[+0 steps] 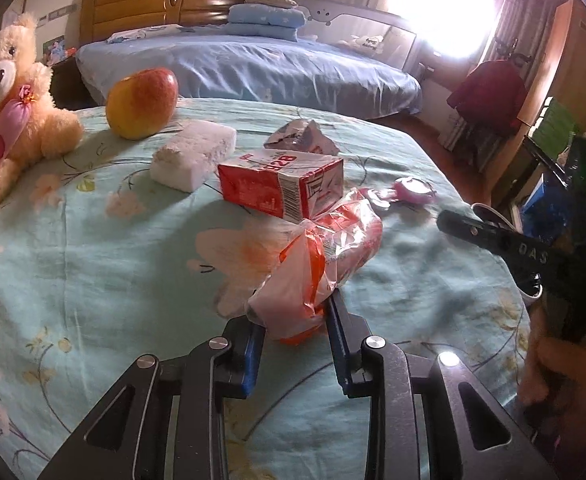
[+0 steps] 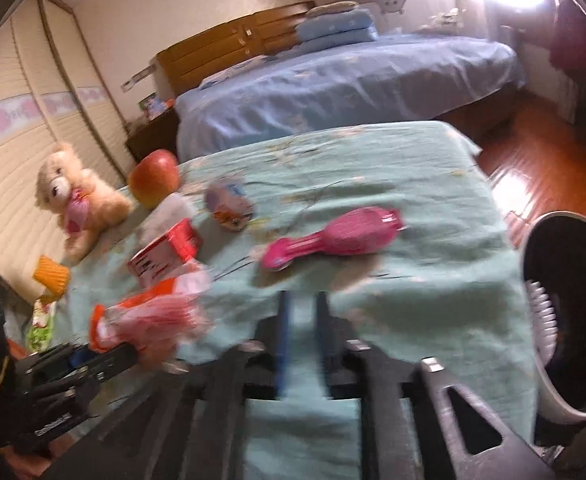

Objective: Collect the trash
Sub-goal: 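Grasp the orange-white plastic bag with the left tool while the right tool grasps the pink brush, then carry the orange-white plastic bag and pink brush over the trash bin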

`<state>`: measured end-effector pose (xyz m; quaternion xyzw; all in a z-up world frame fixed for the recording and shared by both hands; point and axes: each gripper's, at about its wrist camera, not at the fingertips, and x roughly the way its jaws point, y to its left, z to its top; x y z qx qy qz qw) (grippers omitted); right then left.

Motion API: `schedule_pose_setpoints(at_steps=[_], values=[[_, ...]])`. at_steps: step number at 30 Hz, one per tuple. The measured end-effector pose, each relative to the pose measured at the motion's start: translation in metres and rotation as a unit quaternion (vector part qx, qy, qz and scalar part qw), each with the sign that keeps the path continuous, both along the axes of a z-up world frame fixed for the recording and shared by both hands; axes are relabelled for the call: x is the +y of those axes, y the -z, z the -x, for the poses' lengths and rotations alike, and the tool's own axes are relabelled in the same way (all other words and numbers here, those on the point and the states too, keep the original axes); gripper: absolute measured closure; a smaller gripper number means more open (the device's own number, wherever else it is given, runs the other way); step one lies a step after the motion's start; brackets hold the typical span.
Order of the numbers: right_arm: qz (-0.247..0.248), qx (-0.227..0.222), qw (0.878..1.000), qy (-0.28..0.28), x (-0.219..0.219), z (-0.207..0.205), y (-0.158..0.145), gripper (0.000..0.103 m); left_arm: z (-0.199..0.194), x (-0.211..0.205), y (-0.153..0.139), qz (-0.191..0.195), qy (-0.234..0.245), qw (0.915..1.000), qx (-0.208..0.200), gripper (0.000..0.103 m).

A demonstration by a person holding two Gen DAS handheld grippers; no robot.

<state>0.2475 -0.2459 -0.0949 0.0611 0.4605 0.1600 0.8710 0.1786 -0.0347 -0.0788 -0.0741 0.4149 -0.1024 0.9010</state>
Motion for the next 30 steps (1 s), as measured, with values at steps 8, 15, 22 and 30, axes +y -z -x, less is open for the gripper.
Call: schedule_pose_setpoints(at_steps=[8, 15, 22, 30], values=[[0.028, 0.012, 0.999, -0.017, -0.018, -0.048, 0.014, 0.029, -0.006, -0.010, 0.002, -0.002, 0.008, 1.0000, 0.004, 0.075], [0.073, 0.032, 0.988, -0.131, -0.004, -0.086, 0.031, 0.025, -0.015, -0.013, 0.004, -0.002, -0.003, 0.9999, 0.011, 0.075], [0.091, 0.021, 0.985, -0.144, 0.000, -0.080, 0.033, 0.044, -0.023, -0.020, 0.004, 0.000, -0.028, 0.9994, 0.022, 0.075], [0.030, 0.028, 0.996, -0.083, -0.031, -0.056, 0.017, 0.048, -0.027, -0.031, 0.000, 0.015, -0.030, 0.9991, 0.026, 0.075]])
